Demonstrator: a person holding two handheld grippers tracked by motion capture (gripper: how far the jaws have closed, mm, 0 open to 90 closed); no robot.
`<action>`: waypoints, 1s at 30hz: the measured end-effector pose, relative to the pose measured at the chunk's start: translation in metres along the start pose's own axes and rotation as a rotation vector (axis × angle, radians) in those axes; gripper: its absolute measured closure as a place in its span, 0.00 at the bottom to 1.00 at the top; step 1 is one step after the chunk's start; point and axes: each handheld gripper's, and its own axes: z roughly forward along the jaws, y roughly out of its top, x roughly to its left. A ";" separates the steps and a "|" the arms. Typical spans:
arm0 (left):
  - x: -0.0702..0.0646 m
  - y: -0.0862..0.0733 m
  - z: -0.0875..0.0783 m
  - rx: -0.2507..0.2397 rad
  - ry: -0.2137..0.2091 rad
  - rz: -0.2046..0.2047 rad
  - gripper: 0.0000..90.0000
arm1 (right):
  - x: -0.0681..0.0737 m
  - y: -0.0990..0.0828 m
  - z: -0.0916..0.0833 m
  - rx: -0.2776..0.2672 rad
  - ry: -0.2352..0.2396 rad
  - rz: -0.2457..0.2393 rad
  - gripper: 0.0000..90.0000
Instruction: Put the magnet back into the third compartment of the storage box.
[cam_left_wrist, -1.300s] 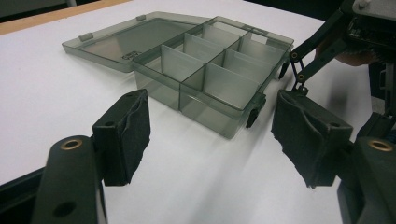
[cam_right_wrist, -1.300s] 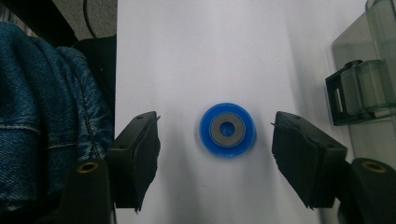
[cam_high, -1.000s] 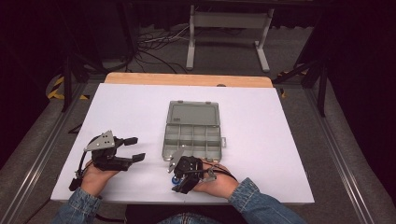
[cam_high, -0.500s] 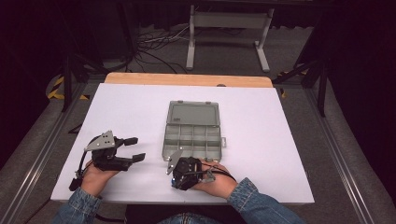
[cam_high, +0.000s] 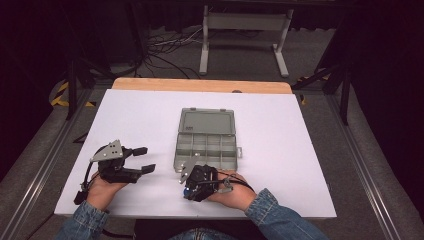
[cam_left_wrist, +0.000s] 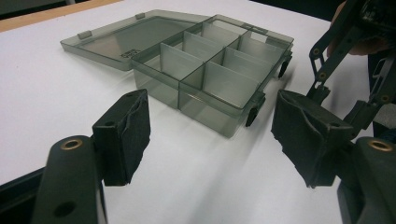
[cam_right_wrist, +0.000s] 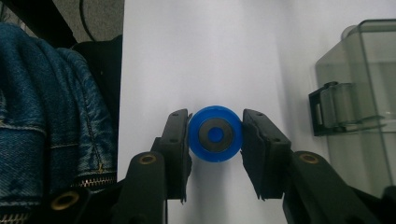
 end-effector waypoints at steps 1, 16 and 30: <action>0.000 0.000 0.000 0.000 0.000 0.000 0.32 | 0.000 0.000 -0.002 -0.004 0.000 -0.001 0.70; 0.000 0.000 0.000 0.001 0.000 0.000 0.32 | -0.005 0.004 -0.024 -0.031 -0.011 -0.008 0.70; 0.000 0.000 0.001 0.003 -0.001 -0.003 0.32 | -0.016 0.002 -0.046 -0.057 -0.052 0.021 0.70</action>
